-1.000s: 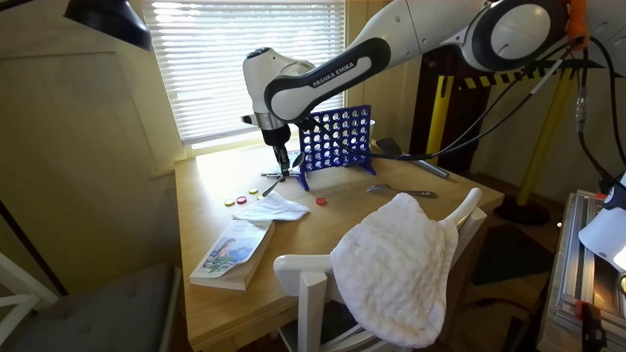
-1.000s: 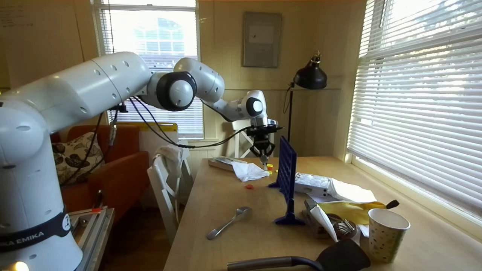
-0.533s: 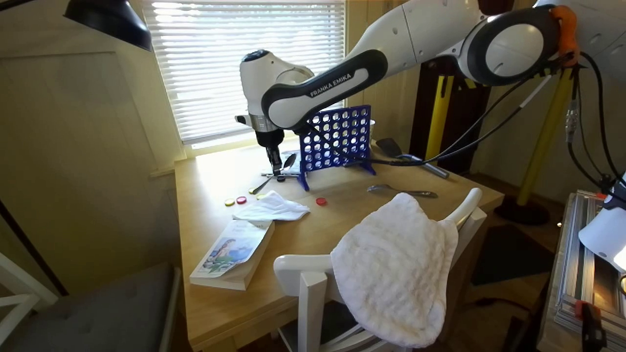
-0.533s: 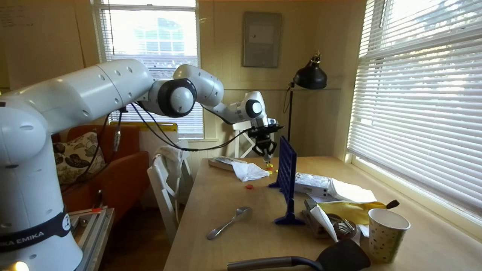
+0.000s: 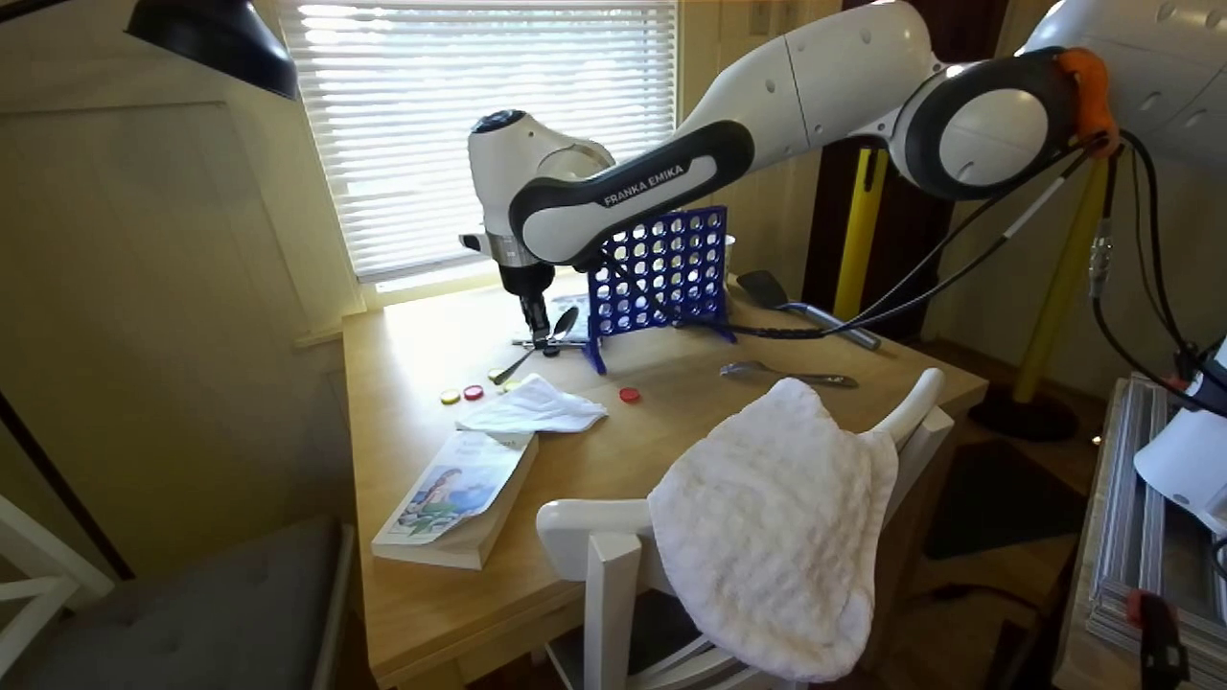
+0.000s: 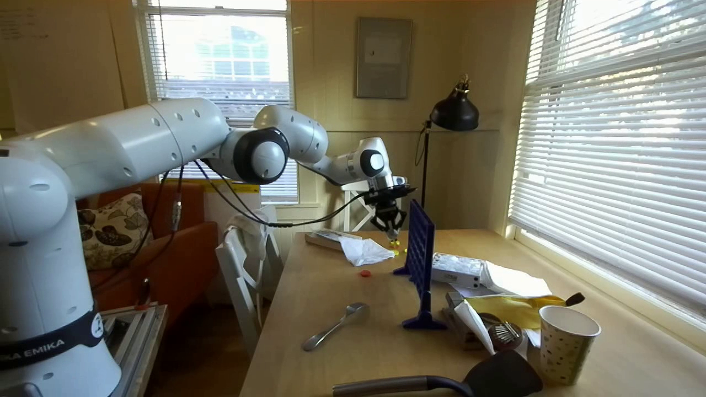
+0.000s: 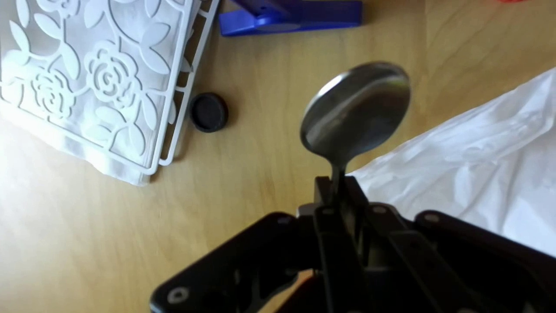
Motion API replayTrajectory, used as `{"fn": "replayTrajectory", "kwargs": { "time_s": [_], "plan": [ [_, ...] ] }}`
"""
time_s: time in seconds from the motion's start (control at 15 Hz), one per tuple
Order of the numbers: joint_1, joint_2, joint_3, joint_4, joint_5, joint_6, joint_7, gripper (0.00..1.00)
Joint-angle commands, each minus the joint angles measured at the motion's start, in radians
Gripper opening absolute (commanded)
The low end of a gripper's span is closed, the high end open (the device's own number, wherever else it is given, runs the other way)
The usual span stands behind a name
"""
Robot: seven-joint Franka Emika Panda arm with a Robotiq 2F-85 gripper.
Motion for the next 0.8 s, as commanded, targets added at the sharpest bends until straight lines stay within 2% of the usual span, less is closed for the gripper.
{"fn": "replayTrajectory", "kwargs": {
  "time_s": [0.0,0.73],
  "plan": [
    [0.004,0.025,0.003,0.064,0.009,-0.092,-0.024,0.02],
    [0.014,-0.008,-0.004,0.054,0.003,-0.392,-0.034,0.02]
  ]
}}
